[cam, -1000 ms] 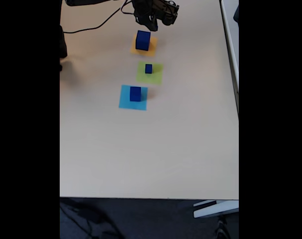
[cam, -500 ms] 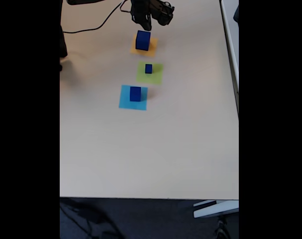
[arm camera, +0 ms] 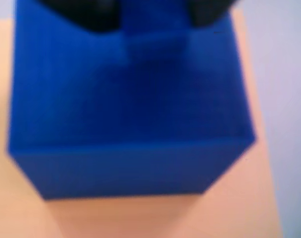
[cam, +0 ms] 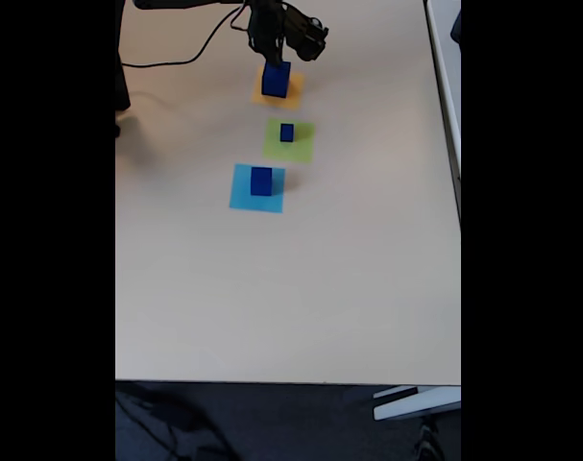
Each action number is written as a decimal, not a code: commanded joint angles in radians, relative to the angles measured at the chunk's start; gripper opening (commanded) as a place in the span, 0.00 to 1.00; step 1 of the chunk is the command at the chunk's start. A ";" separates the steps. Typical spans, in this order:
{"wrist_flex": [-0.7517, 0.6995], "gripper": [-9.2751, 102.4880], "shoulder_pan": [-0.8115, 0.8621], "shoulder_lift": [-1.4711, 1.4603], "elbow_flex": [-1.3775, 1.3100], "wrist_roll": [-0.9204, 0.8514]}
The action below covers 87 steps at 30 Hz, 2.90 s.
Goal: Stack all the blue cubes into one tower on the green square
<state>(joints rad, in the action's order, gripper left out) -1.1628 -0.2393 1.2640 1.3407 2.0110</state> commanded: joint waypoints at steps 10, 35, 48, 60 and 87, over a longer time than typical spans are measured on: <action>0.020 0.08 0.003 0.044 0.005 -0.015; -0.051 0.08 0.023 0.046 -0.055 -0.058; -0.137 0.08 0.025 -0.002 -0.178 -0.064; -0.110 0.08 0.015 -0.028 -0.172 -0.041; -0.109 0.12 0.020 -0.038 -0.173 -0.063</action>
<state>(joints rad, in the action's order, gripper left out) -1.2855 -0.2255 1.2164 1.2210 1.9574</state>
